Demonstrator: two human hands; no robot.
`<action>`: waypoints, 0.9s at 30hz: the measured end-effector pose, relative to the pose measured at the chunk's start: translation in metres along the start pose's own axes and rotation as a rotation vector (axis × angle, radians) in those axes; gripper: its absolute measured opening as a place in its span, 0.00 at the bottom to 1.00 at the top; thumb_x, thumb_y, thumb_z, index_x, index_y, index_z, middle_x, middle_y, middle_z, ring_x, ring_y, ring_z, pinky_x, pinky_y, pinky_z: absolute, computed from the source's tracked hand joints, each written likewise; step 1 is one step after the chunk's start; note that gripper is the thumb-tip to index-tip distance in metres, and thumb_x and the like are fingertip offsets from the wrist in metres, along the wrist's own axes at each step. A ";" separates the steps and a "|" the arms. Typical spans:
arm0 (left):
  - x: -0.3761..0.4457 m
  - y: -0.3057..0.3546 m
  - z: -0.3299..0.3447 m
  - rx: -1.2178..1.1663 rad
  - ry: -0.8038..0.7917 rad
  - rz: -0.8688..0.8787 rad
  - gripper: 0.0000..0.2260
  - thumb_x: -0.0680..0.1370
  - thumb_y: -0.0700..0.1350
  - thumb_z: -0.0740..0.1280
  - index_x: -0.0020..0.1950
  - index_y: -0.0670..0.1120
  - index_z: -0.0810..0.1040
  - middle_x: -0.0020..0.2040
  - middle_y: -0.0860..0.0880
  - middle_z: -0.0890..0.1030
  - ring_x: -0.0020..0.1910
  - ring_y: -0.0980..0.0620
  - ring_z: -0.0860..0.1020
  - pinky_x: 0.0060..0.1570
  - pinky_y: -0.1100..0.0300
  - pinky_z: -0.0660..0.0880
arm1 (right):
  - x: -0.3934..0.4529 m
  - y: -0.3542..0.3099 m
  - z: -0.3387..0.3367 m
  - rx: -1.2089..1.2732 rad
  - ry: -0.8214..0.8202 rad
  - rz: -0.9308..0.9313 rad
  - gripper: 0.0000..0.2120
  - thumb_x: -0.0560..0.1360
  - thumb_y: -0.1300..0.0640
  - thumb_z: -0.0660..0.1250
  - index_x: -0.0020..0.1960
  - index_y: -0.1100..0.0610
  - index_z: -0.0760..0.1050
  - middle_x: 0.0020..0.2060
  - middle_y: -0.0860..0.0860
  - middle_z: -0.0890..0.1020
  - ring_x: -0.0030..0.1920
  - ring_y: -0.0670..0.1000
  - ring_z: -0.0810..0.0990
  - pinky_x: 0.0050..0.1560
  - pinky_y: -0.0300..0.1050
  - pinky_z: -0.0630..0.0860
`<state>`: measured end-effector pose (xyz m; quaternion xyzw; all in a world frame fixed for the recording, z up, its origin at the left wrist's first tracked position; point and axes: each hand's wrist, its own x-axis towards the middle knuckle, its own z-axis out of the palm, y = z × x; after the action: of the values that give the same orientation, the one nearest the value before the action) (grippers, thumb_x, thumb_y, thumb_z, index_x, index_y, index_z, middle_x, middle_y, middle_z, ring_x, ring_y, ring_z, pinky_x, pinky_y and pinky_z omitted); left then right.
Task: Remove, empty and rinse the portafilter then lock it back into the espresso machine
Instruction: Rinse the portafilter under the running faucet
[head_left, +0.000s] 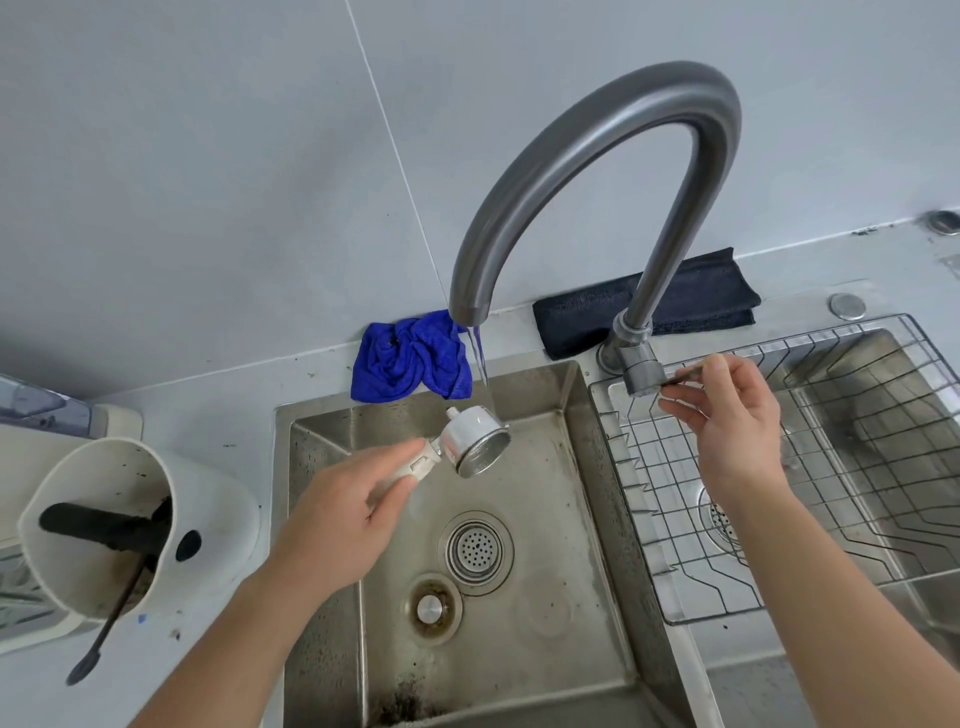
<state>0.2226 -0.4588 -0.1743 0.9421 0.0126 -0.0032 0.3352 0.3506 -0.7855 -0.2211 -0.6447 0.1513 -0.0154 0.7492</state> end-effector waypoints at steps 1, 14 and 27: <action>-0.002 -0.002 0.004 -0.047 0.002 -0.041 0.16 0.78 0.43 0.66 0.65 0.54 0.77 0.55 0.67 0.78 0.53 0.70 0.76 0.50 0.76 0.69 | 0.000 0.001 0.000 0.001 -0.002 0.002 0.10 0.76 0.45 0.66 0.40 0.46 0.78 0.38 0.48 0.84 0.42 0.53 0.84 0.45 0.45 0.83; -0.005 -0.001 0.036 -0.670 0.063 -0.491 0.13 0.80 0.38 0.64 0.62 0.50 0.79 0.47 0.52 0.85 0.40 0.49 0.84 0.36 0.63 0.78 | -0.004 0.000 -0.004 0.075 0.002 0.103 0.08 0.76 0.46 0.69 0.44 0.48 0.82 0.42 0.51 0.84 0.47 0.54 0.85 0.50 0.47 0.81; 0.007 0.007 0.040 -0.784 0.113 -0.522 0.13 0.79 0.36 0.64 0.61 0.49 0.78 0.49 0.48 0.85 0.39 0.49 0.84 0.36 0.63 0.79 | 0.004 -0.018 0.011 0.045 0.002 0.057 0.07 0.71 0.44 0.74 0.36 0.45 0.82 0.36 0.49 0.85 0.39 0.51 0.84 0.46 0.47 0.83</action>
<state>0.2304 -0.4889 -0.2012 0.7085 0.2671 -0.0311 0.6524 0.3599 -0.7783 -0.2031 -0.6231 0.1698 0.0020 0.7635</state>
